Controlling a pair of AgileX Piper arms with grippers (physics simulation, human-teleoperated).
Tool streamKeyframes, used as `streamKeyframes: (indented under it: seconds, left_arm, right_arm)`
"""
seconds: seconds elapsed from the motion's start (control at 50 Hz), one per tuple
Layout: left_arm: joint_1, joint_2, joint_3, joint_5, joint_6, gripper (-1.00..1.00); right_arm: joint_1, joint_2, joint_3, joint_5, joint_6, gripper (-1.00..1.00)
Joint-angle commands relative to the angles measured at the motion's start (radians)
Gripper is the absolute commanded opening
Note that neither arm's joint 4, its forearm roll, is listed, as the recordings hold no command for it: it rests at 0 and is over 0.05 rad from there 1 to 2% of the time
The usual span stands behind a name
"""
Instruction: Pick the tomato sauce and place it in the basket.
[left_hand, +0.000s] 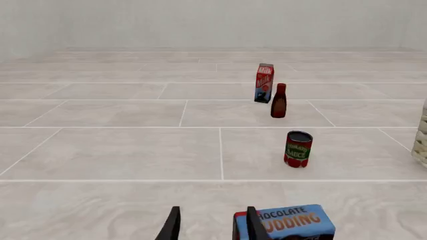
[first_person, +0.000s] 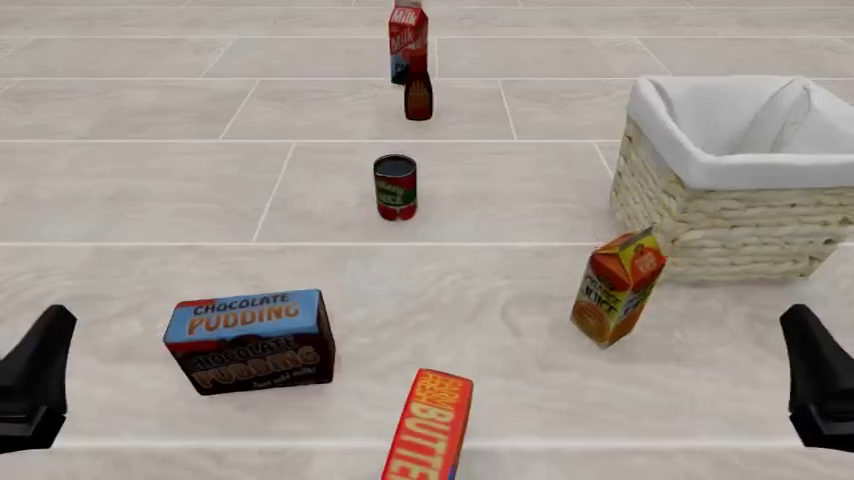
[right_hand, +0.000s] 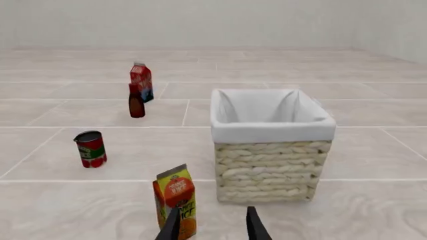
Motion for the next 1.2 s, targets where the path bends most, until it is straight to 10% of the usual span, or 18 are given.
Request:
streamKeyframes:
  seconds: [0.02,0.56,1.2]
  left_arm:
    - [0.000,0.005,-0.003,-0.001,0.000,1.00]
    - [0.000,0.005,-0.003,-0.001,0.000,1.00]
    - [0.000,0.005,-0.003,-0.001,0.000,1.00]
  right_arm:
    - [0.011,-0.002,-0.030,0.015,0.002,1.00]
    - [0.056,0.053,-0.025,-0.025,-0.001,1.00]
    - [0.418,0.712,-0.395,-0.252,0.009,1.00]
